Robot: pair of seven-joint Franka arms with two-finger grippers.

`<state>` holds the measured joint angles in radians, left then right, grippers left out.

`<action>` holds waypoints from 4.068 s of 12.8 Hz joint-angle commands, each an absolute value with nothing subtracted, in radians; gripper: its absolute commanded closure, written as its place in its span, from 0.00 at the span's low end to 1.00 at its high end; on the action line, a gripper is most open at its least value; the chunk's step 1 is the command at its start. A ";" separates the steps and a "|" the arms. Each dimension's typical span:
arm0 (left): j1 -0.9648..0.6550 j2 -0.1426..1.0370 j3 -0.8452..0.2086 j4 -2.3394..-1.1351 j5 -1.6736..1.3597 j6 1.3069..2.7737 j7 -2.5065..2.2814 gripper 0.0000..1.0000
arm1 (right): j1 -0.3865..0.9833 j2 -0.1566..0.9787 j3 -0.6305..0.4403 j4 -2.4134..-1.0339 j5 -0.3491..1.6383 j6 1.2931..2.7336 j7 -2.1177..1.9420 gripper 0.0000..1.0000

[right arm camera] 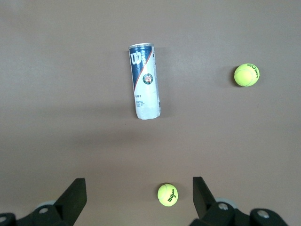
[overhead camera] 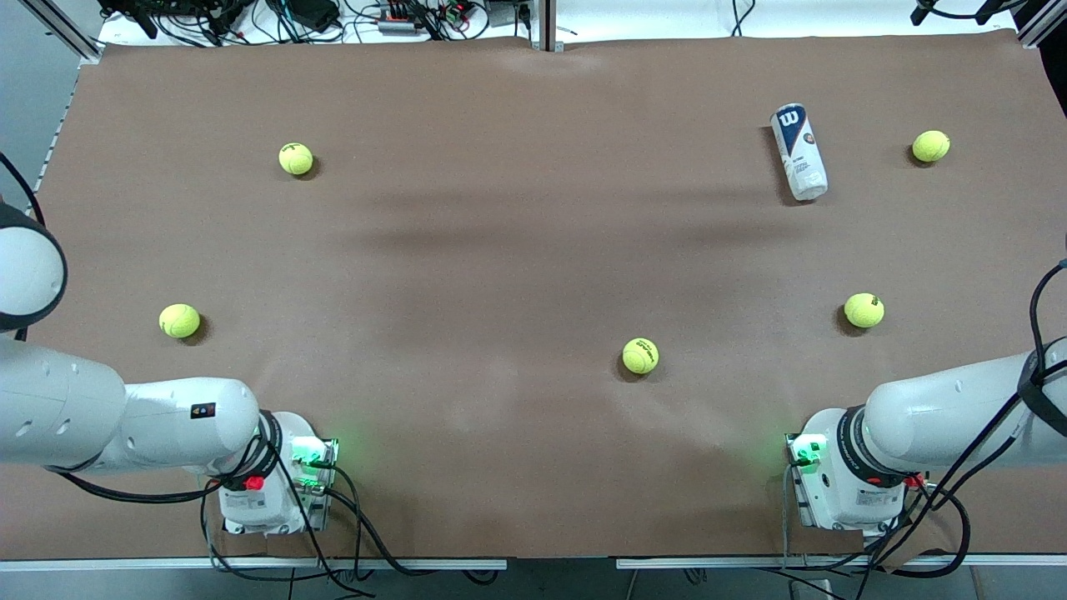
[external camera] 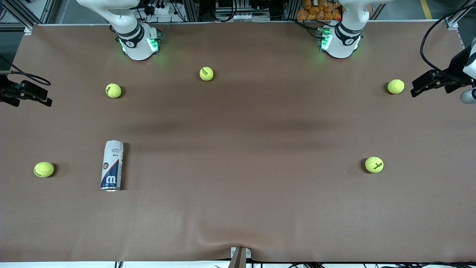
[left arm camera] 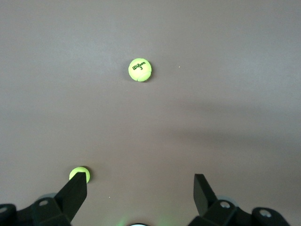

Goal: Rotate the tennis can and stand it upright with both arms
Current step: 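Reach the right gripper down toward the white-and-blue Wilson can, then close the right gripper around the Wilson can, then carry the can with the right gripper toward the table center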

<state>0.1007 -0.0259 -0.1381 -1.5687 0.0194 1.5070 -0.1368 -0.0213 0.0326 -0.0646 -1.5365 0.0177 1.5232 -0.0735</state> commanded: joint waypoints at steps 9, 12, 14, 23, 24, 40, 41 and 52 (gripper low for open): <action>0.089 0.003 -0.175 -1.528 0.035 1.445 -0.109 0.00 | -0.034 0.057 -0.054 -1.600 0.023 1.546 -0.142 0.00; 0.089 0.005 -0.193 -1.529 0.041 1.445 -0.129 0.00 | -0.022 0.081 -0.052 -1.767 0.023 1.734 -0.146 0.00; 0.090 0.006 -0.193 -1.531 0.043 1.445 -0.130 0.00 | 0.006 0.142 -0.052 -1.830 0.018 1.868 -0.147 0.00; 0.094 0.021 -0.193 -1.545 0.043 1.447 -0.132 0.00 | 0.021 0.561 -0.052 -1.718 -0.015 2.228 -0.210 0.00; 0.092 0.021 -0.193 -1.545 0.043 1.447 -0.132 0.00 | 0.023 0.589 -0.052 -1.712 -0.018 2.262 -0.237 0.00; 0.106 0.031 -0.192 -1.545 0.043 1.453 -0.127 0.00 | 0.003 0.683 -0.051 -1.698 0.003 2.299 -0.247 0.32; 0.106 0.029 -0.190 -1.545 0.043 1.451 -0.127 0.00 | 0.005 0.678 -0.051 -1.698 0.003 2.296 -0.247 0.32; 0.107 0.035 -0.184 -1.542 0.044 1.460 -0.118 0.00 | 0.017 0.419 0.049 -1.698 0.015 2.111 -0.270 0.31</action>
<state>0.1039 0.0302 -0.1793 -1.5565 0.0194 1.4643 -0.1296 0.0229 0.4531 -0.0072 -1.6698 0.0004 2.1129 -0.2497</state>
